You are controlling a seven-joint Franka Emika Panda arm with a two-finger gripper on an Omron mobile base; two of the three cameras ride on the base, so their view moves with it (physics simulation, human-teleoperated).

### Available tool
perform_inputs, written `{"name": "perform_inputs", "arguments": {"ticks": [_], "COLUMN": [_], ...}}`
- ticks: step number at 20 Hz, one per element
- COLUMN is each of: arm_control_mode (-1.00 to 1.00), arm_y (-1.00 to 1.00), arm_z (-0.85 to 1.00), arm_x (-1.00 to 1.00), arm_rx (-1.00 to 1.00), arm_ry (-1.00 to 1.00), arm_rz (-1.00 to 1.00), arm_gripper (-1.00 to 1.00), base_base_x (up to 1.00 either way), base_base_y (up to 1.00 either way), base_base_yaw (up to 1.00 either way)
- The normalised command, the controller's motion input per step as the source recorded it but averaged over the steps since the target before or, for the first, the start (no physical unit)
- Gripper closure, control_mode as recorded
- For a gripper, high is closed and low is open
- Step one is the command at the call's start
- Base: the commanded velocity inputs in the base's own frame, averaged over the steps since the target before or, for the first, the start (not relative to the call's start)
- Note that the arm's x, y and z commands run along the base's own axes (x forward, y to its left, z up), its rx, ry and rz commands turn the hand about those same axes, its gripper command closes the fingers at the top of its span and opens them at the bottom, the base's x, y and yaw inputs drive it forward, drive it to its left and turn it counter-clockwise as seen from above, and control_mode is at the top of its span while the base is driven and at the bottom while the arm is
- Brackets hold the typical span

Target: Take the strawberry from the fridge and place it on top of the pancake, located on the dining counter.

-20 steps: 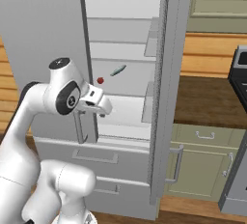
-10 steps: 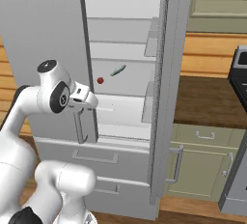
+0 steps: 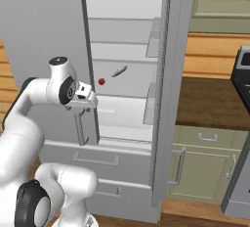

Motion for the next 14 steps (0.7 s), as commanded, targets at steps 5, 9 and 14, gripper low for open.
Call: {"name": "perform_inputs", "arguments": {"ticks": [5, 9, 14], "arm_control_mode": [-1.0, -1.0, -1.0], "arm_y": [0.58, 0.11, 0.06], "arm_z": [-0.24, -0.26, -0.4], "arm_x": [0.33, 0.31, 0.27], "arm_rx": [0.0, 0.0, 0.0], "arm_ry": [-0.09, -0.17, -0.02], "arm_rz": [0.0, -0.01, 0.0], "arm_gripper": [-1.0, -1.0, -1.0], "base_base_x": [0.0, 0.0, 0.0], "base_base_y": [0.0, 0.0, 0.0], "base_base_yaw": [0.0, 0.0, 0.0]}}
